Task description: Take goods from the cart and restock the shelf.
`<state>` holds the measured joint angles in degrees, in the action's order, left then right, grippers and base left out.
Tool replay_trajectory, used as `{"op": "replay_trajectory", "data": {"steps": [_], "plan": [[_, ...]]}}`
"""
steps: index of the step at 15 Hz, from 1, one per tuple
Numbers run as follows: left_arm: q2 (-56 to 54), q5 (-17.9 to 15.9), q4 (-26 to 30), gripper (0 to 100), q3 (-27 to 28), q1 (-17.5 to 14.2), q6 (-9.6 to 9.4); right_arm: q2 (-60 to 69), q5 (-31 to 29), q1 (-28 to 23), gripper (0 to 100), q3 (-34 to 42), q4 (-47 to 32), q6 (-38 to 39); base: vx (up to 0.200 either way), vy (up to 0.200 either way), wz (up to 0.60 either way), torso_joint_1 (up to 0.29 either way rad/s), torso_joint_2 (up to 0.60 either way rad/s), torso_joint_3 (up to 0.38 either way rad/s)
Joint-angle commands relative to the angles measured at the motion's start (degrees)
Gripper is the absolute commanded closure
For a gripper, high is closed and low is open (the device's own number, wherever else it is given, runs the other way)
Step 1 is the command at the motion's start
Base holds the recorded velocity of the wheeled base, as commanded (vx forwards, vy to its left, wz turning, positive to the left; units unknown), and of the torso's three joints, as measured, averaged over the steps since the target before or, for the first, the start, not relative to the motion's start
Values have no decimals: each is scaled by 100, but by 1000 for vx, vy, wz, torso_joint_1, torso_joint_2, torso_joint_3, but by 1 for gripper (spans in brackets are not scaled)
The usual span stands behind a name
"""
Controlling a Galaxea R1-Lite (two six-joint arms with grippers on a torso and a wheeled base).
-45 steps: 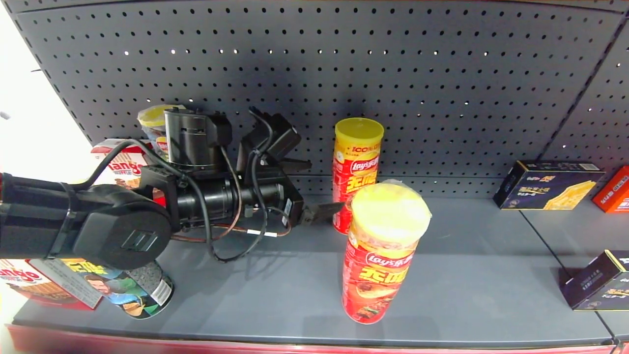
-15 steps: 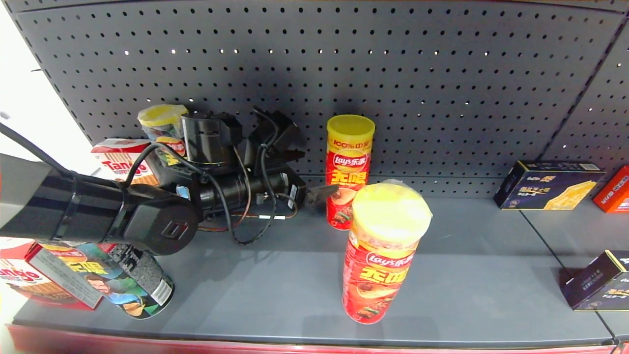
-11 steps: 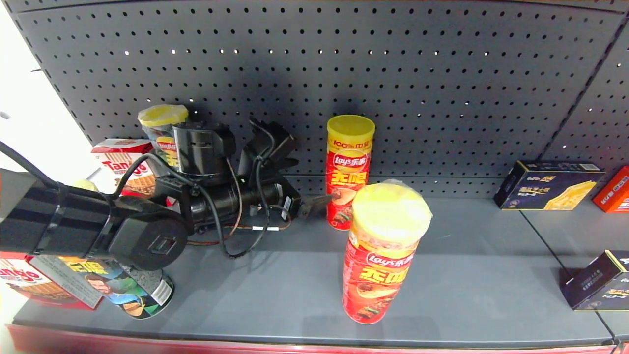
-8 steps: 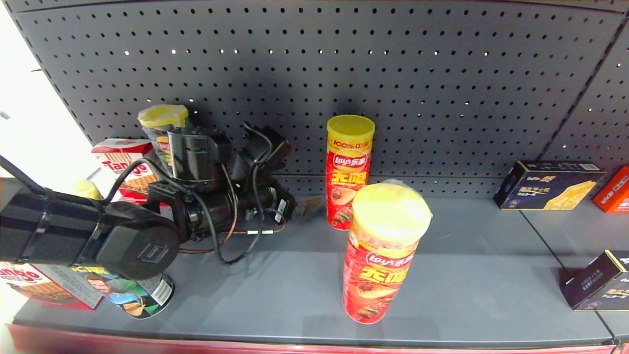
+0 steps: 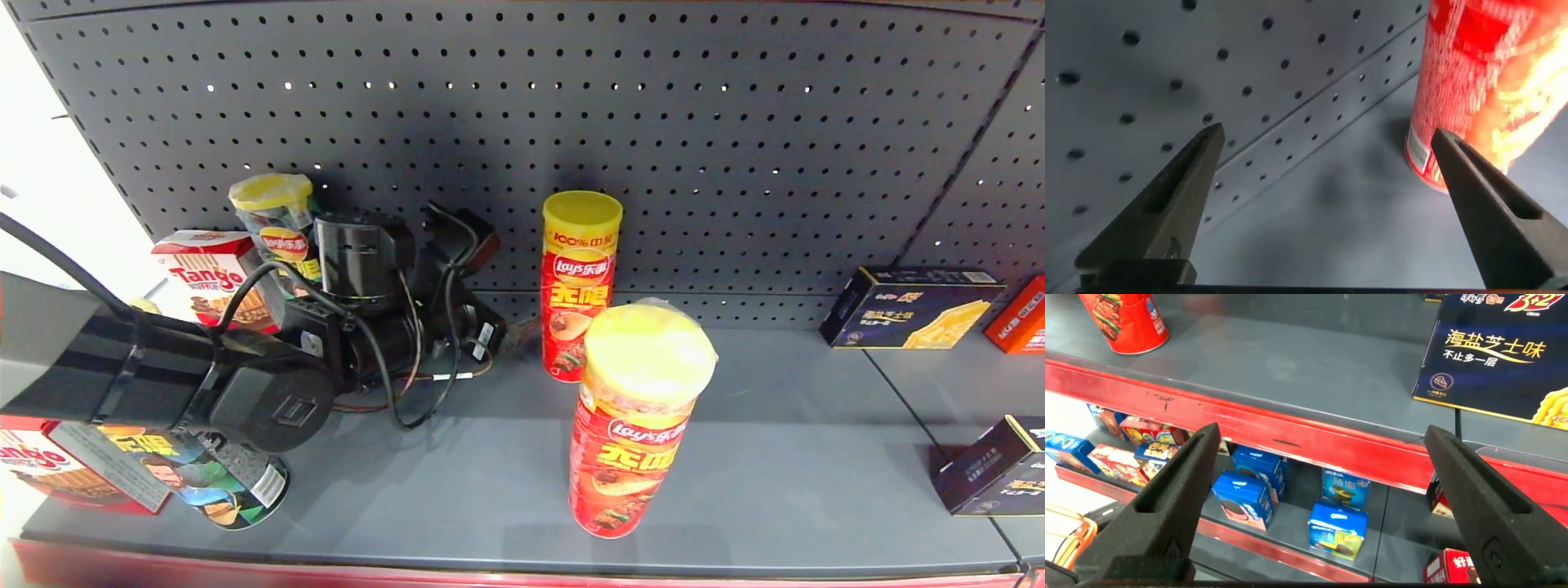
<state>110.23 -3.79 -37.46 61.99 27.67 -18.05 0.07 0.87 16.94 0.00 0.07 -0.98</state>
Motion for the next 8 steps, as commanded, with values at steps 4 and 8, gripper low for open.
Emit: {"op": "replay_trajectory", "data": {"steps": [4, 8], "plan": [[262, 1, 20, 0, 217, 10, 30, -7, 1, 2, 0, 0, 1, -8, 0, 0, 0, 0, 0, 0], [377, 1, 28, 0, 419, 72, 30, -7, 1, 2, 0, 0, 1, 1, 0, 0, 0, 0, 0, 0]]}}
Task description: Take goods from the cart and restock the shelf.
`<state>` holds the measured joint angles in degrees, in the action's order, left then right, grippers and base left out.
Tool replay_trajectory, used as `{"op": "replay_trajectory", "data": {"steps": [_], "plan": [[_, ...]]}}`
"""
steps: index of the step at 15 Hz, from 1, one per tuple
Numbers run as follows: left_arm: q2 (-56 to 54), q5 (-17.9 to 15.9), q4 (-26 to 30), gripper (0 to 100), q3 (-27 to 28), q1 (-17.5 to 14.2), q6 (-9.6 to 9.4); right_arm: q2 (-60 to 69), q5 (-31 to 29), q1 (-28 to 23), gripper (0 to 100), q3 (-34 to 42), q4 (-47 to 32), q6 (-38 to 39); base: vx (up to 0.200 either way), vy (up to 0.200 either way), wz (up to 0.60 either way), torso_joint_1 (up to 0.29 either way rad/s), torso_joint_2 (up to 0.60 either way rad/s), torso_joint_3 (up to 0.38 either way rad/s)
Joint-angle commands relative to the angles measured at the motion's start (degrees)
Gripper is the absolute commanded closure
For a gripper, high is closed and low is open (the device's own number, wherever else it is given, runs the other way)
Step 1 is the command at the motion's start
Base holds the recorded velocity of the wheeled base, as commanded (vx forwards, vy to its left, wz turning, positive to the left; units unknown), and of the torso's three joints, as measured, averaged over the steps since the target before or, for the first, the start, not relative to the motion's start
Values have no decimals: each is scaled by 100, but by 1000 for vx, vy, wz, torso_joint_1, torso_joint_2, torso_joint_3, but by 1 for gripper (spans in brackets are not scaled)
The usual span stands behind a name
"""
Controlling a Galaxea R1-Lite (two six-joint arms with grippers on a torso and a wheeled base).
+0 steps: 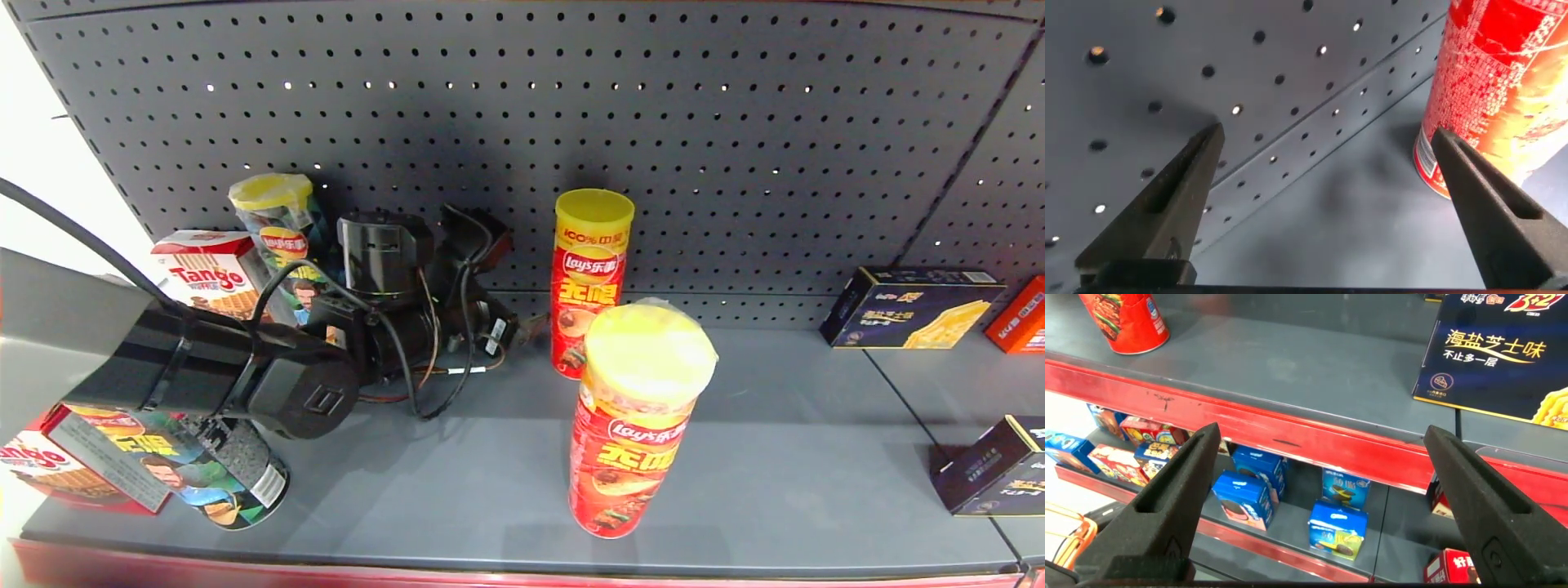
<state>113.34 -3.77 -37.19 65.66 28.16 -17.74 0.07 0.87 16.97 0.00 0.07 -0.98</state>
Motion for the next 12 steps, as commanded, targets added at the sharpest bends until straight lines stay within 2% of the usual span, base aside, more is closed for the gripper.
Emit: {"op": "replay_trajectory", "data": {"steps": [1, 8, 10, 12], "plan": [[119, -1, 2, 0, 70, 58, -2, -7, 1, -1, 0, 0, 1, 1, 0, 0, 0, 0, 0, 0], [31, 51, -7, 0, 17, 111, 7, -7, 1, -1, 0, 0, 1, 1, 0, 0, 0, 0, 0, 0], [-409, 60, 10, 0, -132, 102, -2, -7, 1, -1, 0, 0, 1, 1, 0, 0, 0, 0, 0, 0], [-866, 78, 19, 0, -361, 84, 104, -7, 1, -1, 0, 0, 1, 1, 0, 0, 0, 0, 0, 0]]}}
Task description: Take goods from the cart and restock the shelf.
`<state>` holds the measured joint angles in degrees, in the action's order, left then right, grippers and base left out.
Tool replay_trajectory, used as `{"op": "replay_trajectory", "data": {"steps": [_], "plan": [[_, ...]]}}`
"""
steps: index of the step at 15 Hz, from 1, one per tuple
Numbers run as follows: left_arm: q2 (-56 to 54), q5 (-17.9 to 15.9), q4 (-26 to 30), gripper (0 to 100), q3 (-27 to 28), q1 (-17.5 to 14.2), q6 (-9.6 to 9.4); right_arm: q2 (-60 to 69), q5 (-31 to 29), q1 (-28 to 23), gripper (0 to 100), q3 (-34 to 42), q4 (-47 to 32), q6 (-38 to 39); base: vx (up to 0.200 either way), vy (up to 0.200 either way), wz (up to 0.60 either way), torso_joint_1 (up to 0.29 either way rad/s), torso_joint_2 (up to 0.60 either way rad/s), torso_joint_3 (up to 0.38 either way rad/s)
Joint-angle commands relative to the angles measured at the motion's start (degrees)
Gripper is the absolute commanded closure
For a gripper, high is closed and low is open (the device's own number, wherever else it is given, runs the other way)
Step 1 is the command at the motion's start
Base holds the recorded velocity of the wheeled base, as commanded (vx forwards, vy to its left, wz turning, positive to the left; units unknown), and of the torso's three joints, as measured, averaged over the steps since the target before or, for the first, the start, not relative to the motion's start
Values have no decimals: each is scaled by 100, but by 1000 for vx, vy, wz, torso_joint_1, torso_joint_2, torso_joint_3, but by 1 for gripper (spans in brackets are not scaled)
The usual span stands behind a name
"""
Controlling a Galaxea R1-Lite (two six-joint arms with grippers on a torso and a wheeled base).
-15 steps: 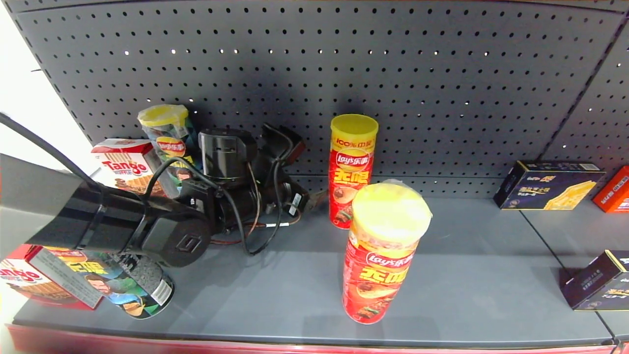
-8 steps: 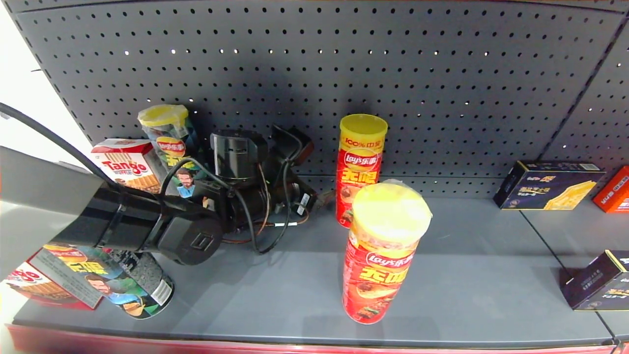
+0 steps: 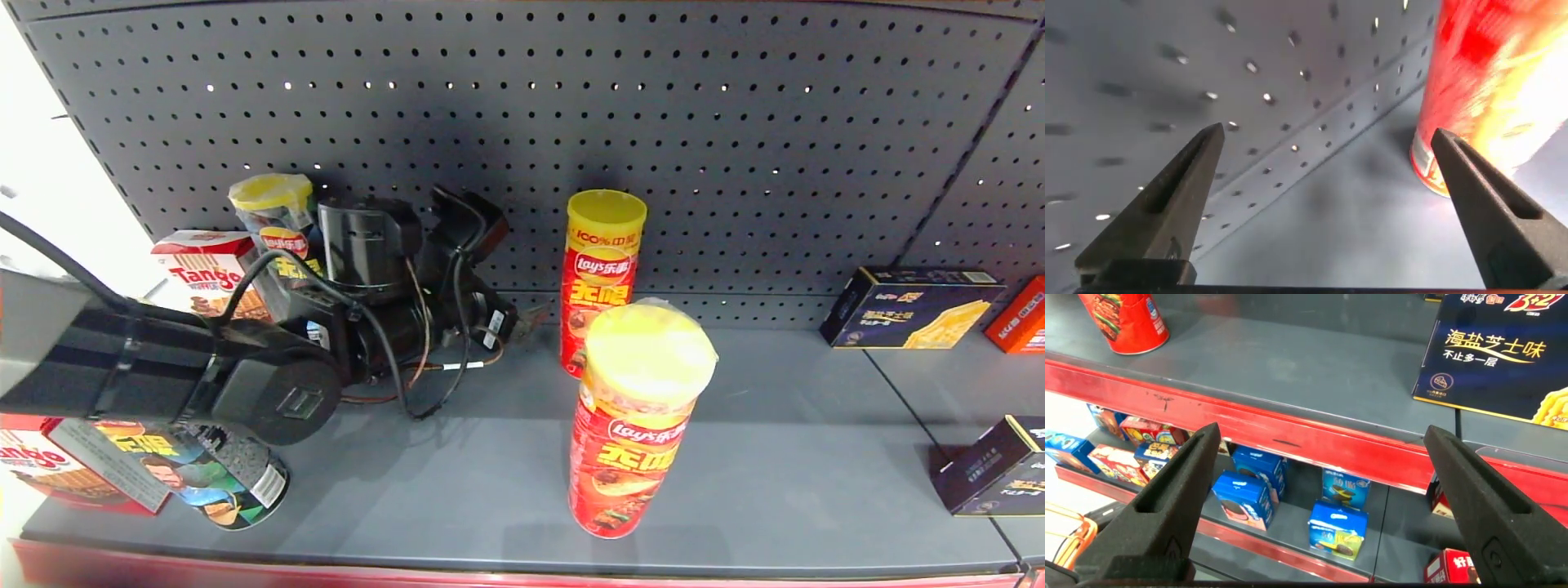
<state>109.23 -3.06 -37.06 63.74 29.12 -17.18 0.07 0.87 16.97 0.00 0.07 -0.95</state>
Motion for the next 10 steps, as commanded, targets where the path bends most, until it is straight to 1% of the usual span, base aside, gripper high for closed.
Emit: {"op": "replay_trajectory", "data": {"steps": [1, 2, 5, 8, 10], "plan": [[-648, 34, 6, 0, -266, -12, 57, -7, 1, -1, 0, 0, 1, -2, 0, 0, 0, 0, 0, 0], [-938, 42, 6, 0, -424, -12, 65, -7, 1, -1, 0, 0, 1, -2, 0, 0, 0, 0, 0, 0], [-1545, 209, 6, 0, -723, 41, 74, -7, -7, -1, 0, 0, 1, -2, 0, 0, 0, 0, 0, 0], [-2037, 359, 6, 0, -978, 243, 74, -7, 1, -1, 0, 0, 1, -2, 0, 0, 0, 0, 0, 0], [-2353, 376, 6, 0, -1171, 384, 74, -7, 1, -1, 0, 0, 1, -2, 0, 0, 0, 0, 0, 0]]}}
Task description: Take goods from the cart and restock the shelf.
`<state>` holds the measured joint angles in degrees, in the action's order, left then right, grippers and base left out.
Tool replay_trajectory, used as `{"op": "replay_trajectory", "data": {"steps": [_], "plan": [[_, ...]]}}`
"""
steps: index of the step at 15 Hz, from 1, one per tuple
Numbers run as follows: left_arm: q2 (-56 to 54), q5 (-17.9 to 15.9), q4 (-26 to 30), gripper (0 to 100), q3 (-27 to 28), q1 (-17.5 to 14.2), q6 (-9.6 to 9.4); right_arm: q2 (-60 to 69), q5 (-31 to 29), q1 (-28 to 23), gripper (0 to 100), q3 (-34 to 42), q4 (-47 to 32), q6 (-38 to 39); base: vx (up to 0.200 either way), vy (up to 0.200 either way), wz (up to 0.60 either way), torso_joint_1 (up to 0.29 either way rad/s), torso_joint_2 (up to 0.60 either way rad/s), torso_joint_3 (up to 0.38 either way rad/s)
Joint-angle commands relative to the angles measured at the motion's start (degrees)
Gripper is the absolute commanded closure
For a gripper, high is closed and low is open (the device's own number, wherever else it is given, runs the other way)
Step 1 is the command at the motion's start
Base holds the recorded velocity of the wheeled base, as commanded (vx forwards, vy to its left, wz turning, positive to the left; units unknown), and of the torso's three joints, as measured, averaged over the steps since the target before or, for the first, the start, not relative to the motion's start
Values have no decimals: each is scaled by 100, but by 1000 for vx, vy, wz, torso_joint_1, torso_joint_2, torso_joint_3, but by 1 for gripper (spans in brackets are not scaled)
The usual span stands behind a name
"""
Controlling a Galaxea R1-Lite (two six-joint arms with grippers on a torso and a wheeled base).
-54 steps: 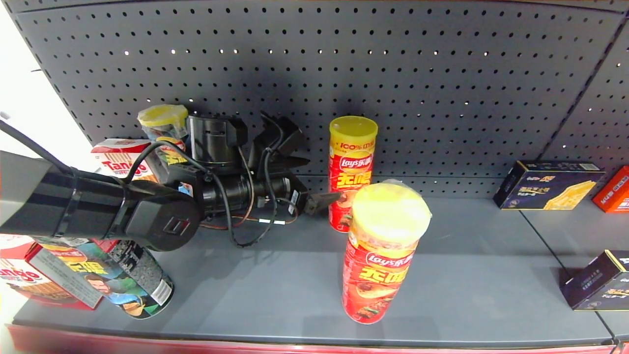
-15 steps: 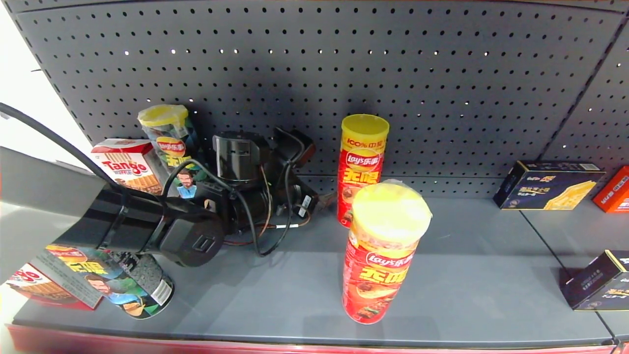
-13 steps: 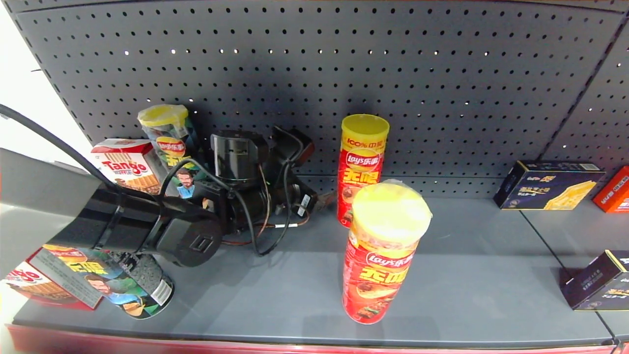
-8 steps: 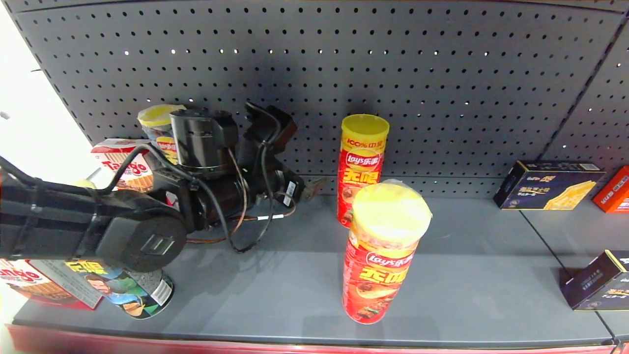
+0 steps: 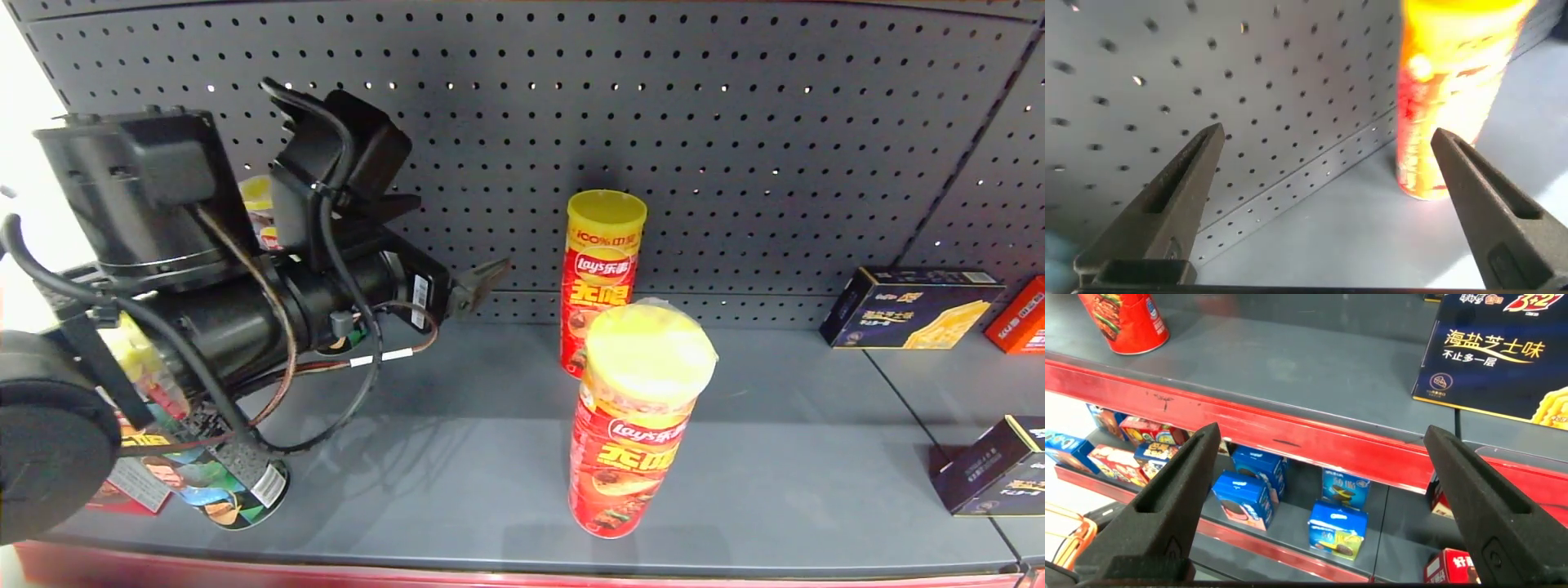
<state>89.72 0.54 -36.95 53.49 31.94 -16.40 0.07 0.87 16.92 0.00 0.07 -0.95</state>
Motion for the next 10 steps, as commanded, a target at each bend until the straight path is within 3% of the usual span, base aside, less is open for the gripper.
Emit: {"op": "replay_trajectory", "data": {"steps": [1, 4, 7, 10], "plan": [[-667, 61, -5, 0, -260, 207, -4, -7, 1, 4, 0, 0, 1, -2, 0, 0, 0, 0, 0, 0], [-1396, 210, 109, 0, -489, 480, -4, -7, 1, 4, 0, 0, 1, -2, 0, 0, 0, 0, 0, 0], [-2521, 254, 909, 0, -656, 585, -21, -7, 1, 4, 0, 0, 1, -2, 0, 0, 0, 0, 0, 0], [-3796, 245, 1454, 0, -1297, 585, -30, -7, 1, 4, 0, 0, 1, -2, 0, 0, 0, 0, 0, 0]]}}
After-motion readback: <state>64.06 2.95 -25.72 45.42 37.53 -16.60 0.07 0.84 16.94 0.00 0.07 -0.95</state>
